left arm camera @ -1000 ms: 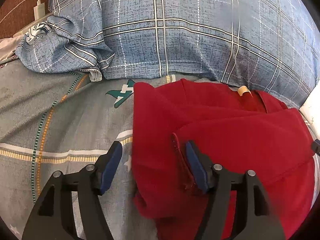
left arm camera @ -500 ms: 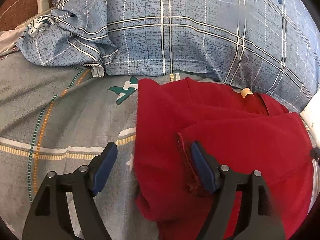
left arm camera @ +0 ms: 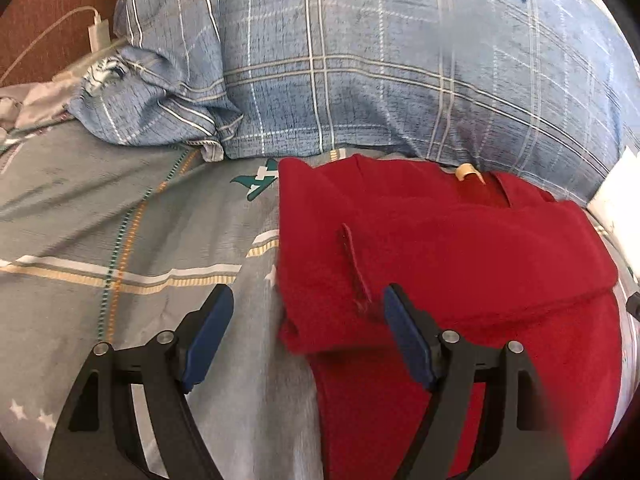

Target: Fold small clothes

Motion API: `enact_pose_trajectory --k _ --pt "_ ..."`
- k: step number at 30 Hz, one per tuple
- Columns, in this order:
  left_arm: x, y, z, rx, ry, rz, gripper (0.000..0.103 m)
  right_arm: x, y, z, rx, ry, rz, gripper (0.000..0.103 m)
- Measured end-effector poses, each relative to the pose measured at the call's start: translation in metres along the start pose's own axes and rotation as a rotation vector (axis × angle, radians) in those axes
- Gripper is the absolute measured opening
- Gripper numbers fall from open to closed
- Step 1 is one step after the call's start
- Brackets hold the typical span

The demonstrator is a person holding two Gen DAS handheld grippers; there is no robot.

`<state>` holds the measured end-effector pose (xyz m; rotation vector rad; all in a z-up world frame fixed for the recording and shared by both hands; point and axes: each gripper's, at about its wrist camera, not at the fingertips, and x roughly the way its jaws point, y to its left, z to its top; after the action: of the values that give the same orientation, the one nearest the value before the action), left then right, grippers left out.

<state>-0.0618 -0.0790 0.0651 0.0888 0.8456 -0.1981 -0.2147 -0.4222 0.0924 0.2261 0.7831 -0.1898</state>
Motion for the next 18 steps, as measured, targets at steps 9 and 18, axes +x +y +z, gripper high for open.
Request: enact_pose_trajectory --k 9,18 --pt "-0.028 0.000 -0.022 -0.016 0.003 -0.031 0.077 -0.014 0.012 -0.025 -0.020 0.011 0.036 0.062" --pt "-0.039 0.001 -0.048 -0.014 0.025 -0.040 0.077 -0.014 0.012 -0.047 -0.004 0.049 0.032 0.063"
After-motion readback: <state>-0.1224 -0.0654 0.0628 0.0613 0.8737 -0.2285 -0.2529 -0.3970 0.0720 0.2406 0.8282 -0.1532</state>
